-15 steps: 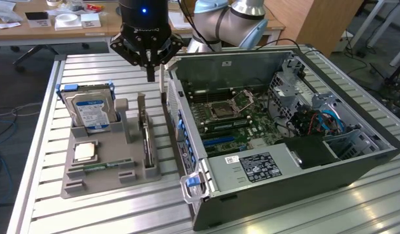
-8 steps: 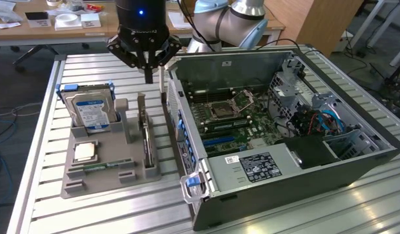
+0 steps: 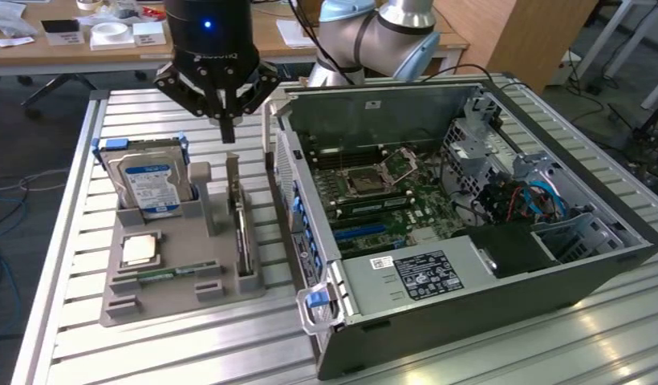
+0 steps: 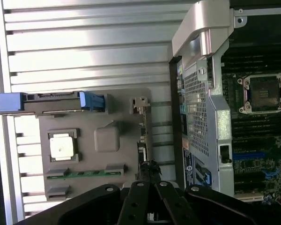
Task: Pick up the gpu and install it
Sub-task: 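Reach for the gpu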
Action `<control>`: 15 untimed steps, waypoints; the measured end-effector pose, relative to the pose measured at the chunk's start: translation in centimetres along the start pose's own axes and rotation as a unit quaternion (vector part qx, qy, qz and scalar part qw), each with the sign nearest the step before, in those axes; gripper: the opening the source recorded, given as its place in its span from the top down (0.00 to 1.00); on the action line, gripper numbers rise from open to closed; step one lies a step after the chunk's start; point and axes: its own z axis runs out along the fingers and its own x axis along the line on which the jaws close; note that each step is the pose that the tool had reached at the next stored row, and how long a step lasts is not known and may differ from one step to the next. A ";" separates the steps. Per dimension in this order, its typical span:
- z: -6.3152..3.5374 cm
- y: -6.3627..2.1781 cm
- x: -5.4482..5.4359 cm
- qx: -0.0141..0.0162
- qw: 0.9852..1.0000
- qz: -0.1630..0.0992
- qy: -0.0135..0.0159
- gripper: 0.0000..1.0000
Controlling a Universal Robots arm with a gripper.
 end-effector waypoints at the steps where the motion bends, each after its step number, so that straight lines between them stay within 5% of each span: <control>1: -0.01 -0.20 0.1 0.000 1.000 0.000 0.000 0.90; 9: -0.09 -2.19 0.1 0.000 1.000 0.000 0.000 0.90; 15: -0.09 -2.79 0.0 0.000 1.000 0.000 0.000 0.90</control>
